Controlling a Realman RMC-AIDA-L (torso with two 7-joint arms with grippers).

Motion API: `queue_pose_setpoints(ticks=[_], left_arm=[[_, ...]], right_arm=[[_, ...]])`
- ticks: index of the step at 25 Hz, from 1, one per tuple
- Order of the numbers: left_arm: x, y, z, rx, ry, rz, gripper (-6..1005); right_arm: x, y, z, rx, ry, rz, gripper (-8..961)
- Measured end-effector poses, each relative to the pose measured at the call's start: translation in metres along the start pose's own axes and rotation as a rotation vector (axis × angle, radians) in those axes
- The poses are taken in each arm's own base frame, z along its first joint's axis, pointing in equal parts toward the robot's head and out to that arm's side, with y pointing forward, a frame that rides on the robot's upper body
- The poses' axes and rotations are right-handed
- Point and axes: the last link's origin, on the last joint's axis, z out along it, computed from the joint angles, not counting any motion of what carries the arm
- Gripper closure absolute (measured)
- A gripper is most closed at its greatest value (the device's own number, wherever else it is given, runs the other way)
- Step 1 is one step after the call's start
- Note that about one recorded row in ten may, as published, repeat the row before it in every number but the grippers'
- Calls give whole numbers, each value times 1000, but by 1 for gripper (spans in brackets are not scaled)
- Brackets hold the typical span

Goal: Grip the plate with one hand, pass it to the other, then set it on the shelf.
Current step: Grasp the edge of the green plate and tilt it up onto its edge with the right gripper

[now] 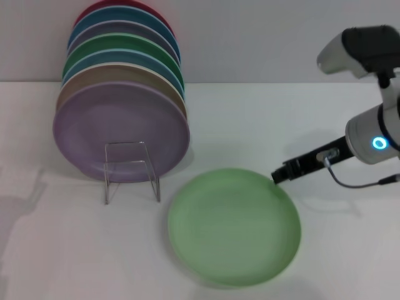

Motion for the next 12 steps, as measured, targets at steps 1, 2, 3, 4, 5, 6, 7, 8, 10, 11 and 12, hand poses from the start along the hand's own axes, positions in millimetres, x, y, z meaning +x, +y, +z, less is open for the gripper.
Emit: queue_pose_setpoints(ticks=[1,2,3,4,5,6,7,8,10,11,12], left_arm=[[0,0,0,-1,-1,-1,140],[0,1,-1,-4,-2,-1,140],[0,1,-1,-4,-2,-1,140],[0,1,-1,-6,-3,-2,140],[0,1,-1,-7,-3,-2,140],[0,1,-1,-7,-3,-2,140],[0,1,-1,-8,-3,-2,140],[0,1,-1,-8,-3,-2,140],[0,1,-1,-9,-2,-2,140],[0,2,0,-11,-2,-2,140],[0,2,0,-14,-1,-3,140]], right_arm=[[1,-2,3,5,16,4,882],[3,-5,7,24,42,13,844],[4,-7,8,41,53,13,806],[4,-7,8,41,53,13,768],[7,-9,9,65,75,7,730],[7,-9,9,65,75,7,653],[8,-8,10,70,82,1,577],[8,-7,11,73,89,-5,500],[9,-5,12,75,98,-15,479],[10,-5,13,76,102,-19,468],[10,-4,14,77,104,-23,457]])
